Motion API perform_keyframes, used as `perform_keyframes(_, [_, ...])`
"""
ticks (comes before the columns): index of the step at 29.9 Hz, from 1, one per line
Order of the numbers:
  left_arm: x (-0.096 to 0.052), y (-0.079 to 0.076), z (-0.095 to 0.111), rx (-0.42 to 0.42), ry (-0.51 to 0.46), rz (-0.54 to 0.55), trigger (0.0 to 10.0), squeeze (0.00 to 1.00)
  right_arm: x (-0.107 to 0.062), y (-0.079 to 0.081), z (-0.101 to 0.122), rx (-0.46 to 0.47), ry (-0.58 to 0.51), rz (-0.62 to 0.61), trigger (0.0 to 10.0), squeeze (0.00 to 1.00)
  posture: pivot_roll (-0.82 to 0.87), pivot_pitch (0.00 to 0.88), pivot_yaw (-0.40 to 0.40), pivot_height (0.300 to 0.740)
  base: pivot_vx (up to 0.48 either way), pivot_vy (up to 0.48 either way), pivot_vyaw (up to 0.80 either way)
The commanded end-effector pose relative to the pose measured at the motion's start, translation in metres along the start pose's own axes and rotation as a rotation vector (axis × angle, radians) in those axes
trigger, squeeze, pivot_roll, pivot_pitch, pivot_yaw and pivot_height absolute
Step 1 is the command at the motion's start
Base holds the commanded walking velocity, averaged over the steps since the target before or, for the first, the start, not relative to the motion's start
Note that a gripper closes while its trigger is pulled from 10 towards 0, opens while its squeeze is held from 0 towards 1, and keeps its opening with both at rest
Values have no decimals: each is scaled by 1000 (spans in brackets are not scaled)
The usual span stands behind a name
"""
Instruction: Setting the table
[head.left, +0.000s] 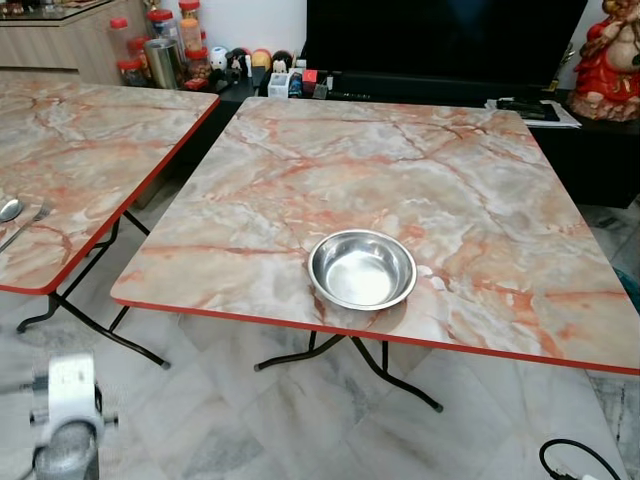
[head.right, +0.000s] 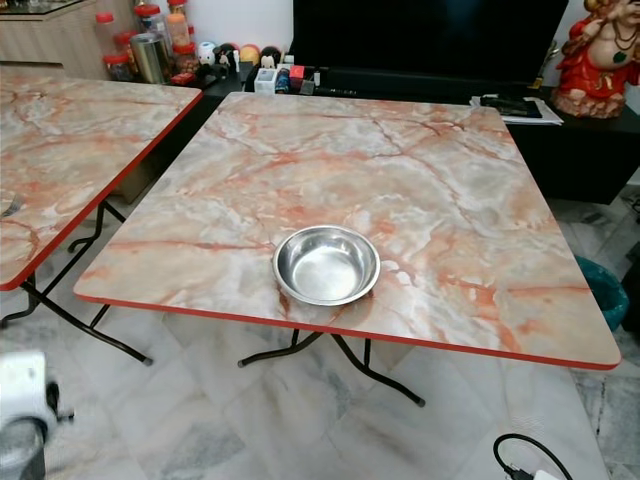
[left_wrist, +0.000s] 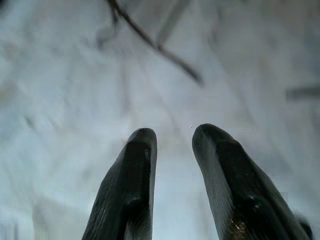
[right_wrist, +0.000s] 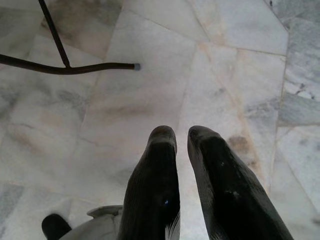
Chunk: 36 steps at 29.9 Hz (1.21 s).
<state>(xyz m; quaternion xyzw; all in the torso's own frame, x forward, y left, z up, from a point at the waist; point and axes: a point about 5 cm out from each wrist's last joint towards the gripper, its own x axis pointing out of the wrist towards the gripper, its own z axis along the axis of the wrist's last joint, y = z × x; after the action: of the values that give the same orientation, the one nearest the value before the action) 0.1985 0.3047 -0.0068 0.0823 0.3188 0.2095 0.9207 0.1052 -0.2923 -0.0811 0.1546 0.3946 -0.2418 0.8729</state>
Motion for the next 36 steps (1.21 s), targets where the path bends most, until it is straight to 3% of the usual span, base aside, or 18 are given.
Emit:
perform_keyframes(1, [3,-11,-10,9,44,-68,10000,0,0,0,0,-1,-2,0,10000,0,46,0,-3,740,0,0,0])
perform_keyframes(3, [4,-21,-20,-12,87,-119,10000,0,0,0,0,2,-4,1,10000,0,42,0,-4,740,0,0,0])
perform_keyframes(9, [7,-24,-37,-95,168,-92,10000,0,0,-1,0,13,-6,-4,10000,0,26,0,-8,740,0,0,0])
perform_keyframes(14, [3,-35,-55,-39,263,-149,10000,0,-1,-2,-2,13,-1,-13,10000,0,10,0,-15,740,0,0,0])
perform_keyframes(27, [3,-33,-61,-66,284,-136,10000,0,-1,-4,-1,11,-1,-18,10000,0,14,0,-22,740,0,0,0])
perform_keyframes(36, [-4,-18,-78,-77,344,-117,10000,0,-1,-4,-1,10,6,-19,10000,0,16,11,-21,740,0,0,0])
